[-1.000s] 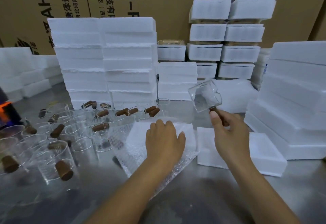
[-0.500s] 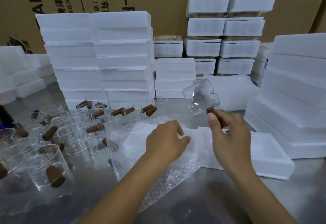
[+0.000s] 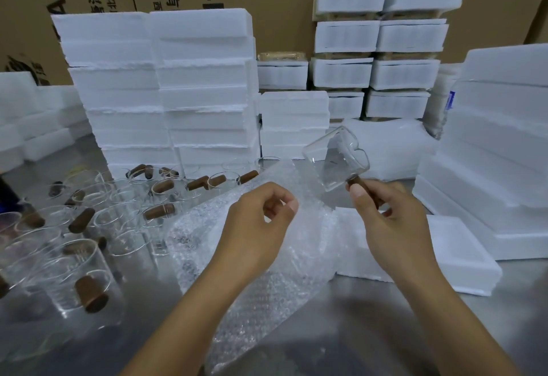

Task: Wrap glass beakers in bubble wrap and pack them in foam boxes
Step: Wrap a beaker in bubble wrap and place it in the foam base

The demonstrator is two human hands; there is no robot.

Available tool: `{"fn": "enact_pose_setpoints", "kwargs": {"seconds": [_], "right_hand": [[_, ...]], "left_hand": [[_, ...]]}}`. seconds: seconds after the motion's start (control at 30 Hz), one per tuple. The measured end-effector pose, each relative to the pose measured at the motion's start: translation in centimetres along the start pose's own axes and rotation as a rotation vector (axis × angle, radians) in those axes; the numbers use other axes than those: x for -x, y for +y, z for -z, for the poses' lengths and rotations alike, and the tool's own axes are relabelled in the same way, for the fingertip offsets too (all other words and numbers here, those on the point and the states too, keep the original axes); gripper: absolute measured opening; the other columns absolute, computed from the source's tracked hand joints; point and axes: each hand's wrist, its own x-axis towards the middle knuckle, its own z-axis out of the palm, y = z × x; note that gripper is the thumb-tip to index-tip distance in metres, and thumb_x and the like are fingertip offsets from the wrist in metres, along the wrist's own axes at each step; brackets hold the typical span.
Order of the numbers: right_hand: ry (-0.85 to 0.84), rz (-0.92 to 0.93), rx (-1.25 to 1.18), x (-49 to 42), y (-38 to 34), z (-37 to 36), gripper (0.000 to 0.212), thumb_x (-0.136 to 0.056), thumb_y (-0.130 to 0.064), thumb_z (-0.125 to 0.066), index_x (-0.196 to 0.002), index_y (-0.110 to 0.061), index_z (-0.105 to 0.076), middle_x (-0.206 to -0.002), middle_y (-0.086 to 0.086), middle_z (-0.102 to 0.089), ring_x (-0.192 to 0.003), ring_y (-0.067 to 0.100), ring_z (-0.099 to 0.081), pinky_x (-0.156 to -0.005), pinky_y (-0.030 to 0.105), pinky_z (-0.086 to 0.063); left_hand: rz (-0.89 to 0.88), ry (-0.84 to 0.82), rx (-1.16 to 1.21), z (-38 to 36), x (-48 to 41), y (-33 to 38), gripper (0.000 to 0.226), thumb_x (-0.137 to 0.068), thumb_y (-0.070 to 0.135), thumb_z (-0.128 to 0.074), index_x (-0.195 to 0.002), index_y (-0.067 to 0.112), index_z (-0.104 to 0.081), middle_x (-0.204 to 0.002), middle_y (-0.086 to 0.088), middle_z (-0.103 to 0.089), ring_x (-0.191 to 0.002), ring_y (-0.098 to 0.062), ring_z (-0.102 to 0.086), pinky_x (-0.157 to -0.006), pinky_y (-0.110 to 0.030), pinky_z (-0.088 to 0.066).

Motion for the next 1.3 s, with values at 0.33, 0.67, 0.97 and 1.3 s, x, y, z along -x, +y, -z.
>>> {"fn": "enact_pose_setpoints", "kwargs": {"seconds": [0.33,0.67,0.97,1.3], "right_hand": [[-0.104,0.133,0.363,0.1,0.9,0.5,0.012,-0.088,-0.024,-0.06,-0.092,-0.026,-0.07,-0.079,0.004,-0.05,-0.08,0.008,-0.034,-0.071,-0.001,-0.026],[-0.254,-0.07,0.039,0.2,-0.4,1.2,0.013,-0.085,-0.028,-0.064,-0.079,-0.037,-0.072,-0.079,0.008,-0.058,-0.062,-0.001,-0.047,-0.06,0.005,-0.035],[-0.211,-0.326,-0.186,0.1,-0.5,1.8,0.017,-0.083,-0.033,-0.065,-0.077,-0.022,-0.076,-0.055,-0.013,-0.042,-0.05,0.001,-0.038,-0.067,0.026,-0.035],[-0.352,-0.365,-0.337,0.0,-0.5,1.9,0.04,-0.06,-0.048,-0.066,-0.081,-0.016,-0.077,-0.06,-0.005,-0.041,-0.052,0.007,-0.033,-0.049,0.014,-0.033]], "left_hand": [[-0.209,0.121,0.016,0.9,0.0,1.6,0.022,-0.093,0.02,-0.055,-0.08,0.039,-0.053,-0.093,0.013,-0.058,-0.091,0.004,-0.053,-0.079,-0.001,-0.033],[-0.586,0.012,-0.448,1.7,-0.4,2.5,0.014,-0.09,0.015,-0.054,-0.091,0.012,-0.068,-0.114,-0.007,-0.061,-0.113,-0.022,-0.05,-0.099,-0.032,-0.032],[-0.625,-0.023,-0.443,2.5,-0.7,1.5,0.015,-0.094,0.012,-0.051,-0.091,0.006,-0.065,-0.117,-0.01,-0.062,-0.12,-0.029,-0.052,-0.109,-0.046,-0.026],[-0.639,0.054,-0.354,1.1,-1.0,1.2,0.013,-0.094,0.012,-0.05,-0.095,0.01,-0.064,-0.117,-0.009,-0.061,-0.115,-0.017,-0.05,-0.111,-0.045,-0.029]]}}
